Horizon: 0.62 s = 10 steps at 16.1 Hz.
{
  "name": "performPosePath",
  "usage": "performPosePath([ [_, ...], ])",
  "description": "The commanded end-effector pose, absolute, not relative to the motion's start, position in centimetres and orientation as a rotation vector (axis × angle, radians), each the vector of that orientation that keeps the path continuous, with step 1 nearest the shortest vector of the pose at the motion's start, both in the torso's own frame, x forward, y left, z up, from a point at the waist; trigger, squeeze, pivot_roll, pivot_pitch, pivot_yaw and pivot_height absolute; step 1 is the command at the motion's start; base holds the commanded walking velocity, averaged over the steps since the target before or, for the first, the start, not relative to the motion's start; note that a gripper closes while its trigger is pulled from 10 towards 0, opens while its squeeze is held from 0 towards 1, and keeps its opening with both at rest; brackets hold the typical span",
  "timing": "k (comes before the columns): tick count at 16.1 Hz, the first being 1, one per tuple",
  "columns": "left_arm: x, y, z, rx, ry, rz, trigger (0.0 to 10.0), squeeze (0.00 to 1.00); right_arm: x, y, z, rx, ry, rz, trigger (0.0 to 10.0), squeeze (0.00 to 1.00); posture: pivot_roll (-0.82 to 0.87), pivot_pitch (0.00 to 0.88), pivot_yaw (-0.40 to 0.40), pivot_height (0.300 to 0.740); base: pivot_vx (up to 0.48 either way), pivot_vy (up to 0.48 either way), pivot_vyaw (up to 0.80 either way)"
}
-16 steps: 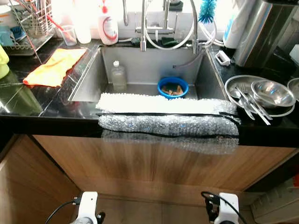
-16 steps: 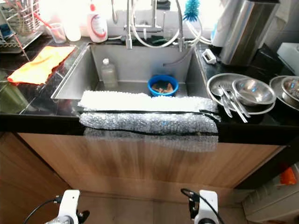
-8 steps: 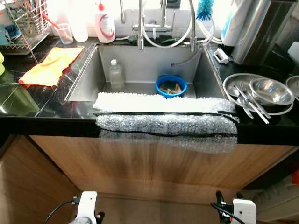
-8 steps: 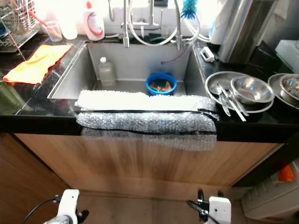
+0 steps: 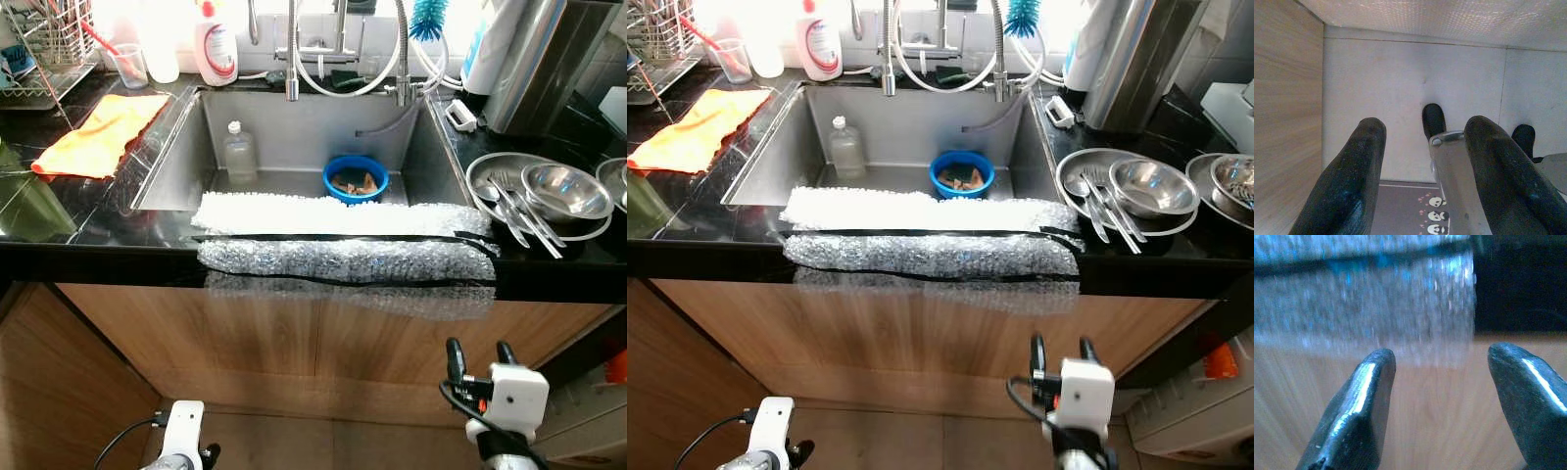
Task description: Kitchen organization
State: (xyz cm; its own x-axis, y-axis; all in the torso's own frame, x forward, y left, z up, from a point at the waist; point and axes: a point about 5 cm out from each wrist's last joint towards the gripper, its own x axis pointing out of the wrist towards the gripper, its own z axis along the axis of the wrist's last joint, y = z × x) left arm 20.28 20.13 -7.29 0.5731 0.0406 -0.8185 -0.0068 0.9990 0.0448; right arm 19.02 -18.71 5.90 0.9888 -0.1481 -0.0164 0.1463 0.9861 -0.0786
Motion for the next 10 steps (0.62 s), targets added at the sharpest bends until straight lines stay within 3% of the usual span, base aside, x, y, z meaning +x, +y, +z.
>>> performPosePath([
  [1,19.9,20.2,-7.5,0.056,0.982,0.017,10.0,0.00,19.2,-18.9,6.5,-0.059,0.009,-0.167,10.0,1.00,-0.05,0.054,-0.010,0.740,0.000,0.000,0.00],
  [3,19.9,20.2,-7.5,0.055,0.981,0.016,10.0,0.00,19.8,-19.0,7.0,-0.020,0.021,-0.186,10.0,1.00,-0.06,0.055,-0.008,0.740,0.000,0.000,0.00],
  [4,19.8,20.2,-7.5,0.057,0.982,0.013,10.0,0.00,20.1,-19.5,7.3,0.055,0.027,-0.239,10.0,0.00,-0.06,0.053,-0.009,0.740,0.000,0.000,0.00],
  [10,19.8,20.1,-7.6,0.059,0.983,0.006,10.0,0.00,21.9,-18.7,9.5,0.136,-0.028,-0.191,10.0,0.00,-0.05,0.039,-0.010,0.740,0.000,0.000,0.00],
])
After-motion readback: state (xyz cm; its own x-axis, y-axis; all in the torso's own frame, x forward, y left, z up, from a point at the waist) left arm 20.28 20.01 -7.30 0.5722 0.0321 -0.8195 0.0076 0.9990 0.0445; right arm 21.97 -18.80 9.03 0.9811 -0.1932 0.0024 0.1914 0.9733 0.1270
